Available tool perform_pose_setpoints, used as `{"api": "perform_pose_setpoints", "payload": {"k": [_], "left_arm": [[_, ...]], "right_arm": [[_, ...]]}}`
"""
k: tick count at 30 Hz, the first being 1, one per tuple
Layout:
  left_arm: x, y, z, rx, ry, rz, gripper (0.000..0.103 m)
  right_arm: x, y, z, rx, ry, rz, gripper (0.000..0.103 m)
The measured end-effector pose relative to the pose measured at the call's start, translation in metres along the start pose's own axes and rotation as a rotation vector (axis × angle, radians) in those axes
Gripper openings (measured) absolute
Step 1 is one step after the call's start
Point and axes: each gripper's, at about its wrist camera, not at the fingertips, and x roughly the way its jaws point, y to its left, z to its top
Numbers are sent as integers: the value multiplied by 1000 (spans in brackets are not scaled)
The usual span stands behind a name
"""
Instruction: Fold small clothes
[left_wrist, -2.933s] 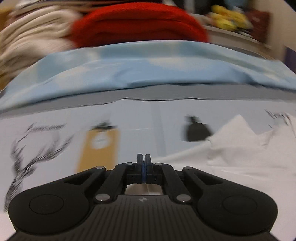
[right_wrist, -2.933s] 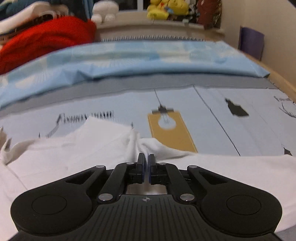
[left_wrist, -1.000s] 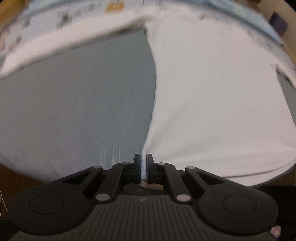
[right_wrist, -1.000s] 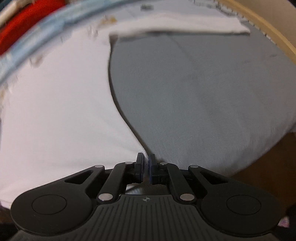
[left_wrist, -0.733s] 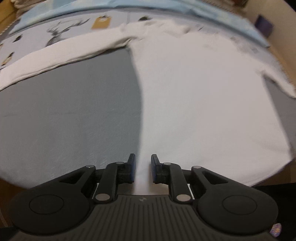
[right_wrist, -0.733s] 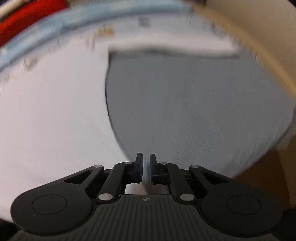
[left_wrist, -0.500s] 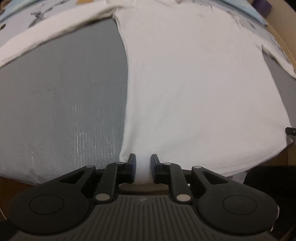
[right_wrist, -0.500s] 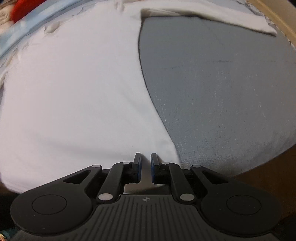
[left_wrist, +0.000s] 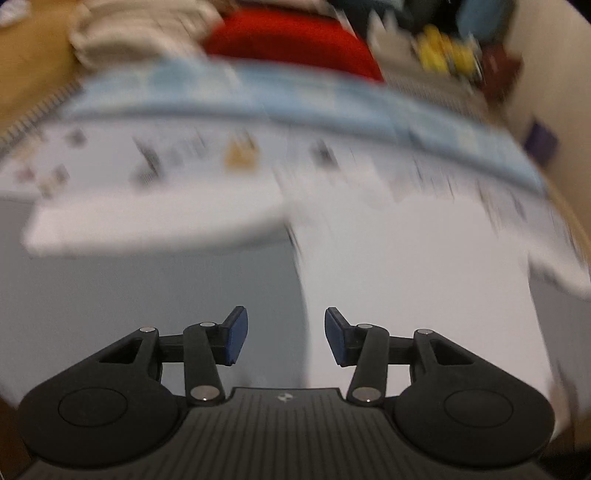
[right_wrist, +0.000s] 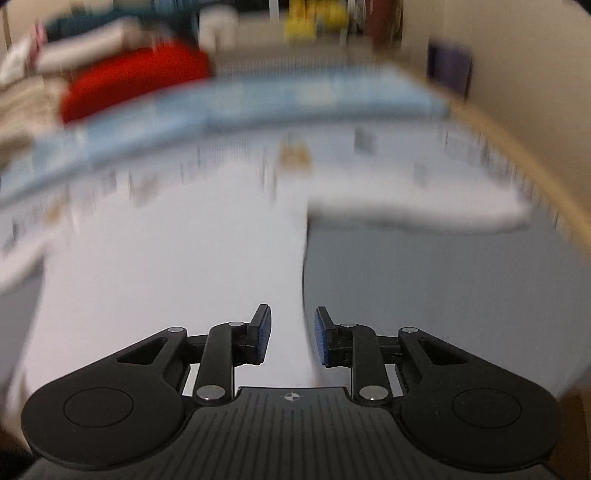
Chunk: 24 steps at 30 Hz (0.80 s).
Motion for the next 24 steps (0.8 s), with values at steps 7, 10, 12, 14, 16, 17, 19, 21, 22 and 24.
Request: {"api": "perform_pose_setpoints", "payload": {"k": [7, 10, 12, 14, 16, 17, 19, 21, 22, 24], "left_arm": [[40, 67, 98, -33, -173, 119, 63], [71, 119, 91, -114, -189, 176, 57], [104, 156, 80, -179, -74, 210, 41], [121, 193, 74, -282, -27, 227, 35], [133, 224, 72, -369, 0, 266, 39], [138, 239, 70, -419, 2, 279, 41], [143, 269, 63, -536, 9, 291, 55], [150, 295, 59, -672, 7, 283, 56], [149, 309, 52, -724, 13, 276, 56], [155, 326, 41, -807, -1, 261, 56]], "right_arm": [[-10, -22, 54, -74, -252, 12, 46], [22, -23, 41, -21, -137, -32, 44], [26, -13, 36, 16, -108, -18, 37], [30, -3, 40, -2, -136, -1, 37], [40, 9, 40, -55, -113, 5, 37], [46, 16, 38, -79, -97, -1, 37], [57, 23, 40, -103, -79, -8, 37], [63, 29, 45, -101, -72, -11, 37], [66, 30, 47, -98, -66, -13, 37], [77, 34, 49, -91, -52, -16, 37]]}}
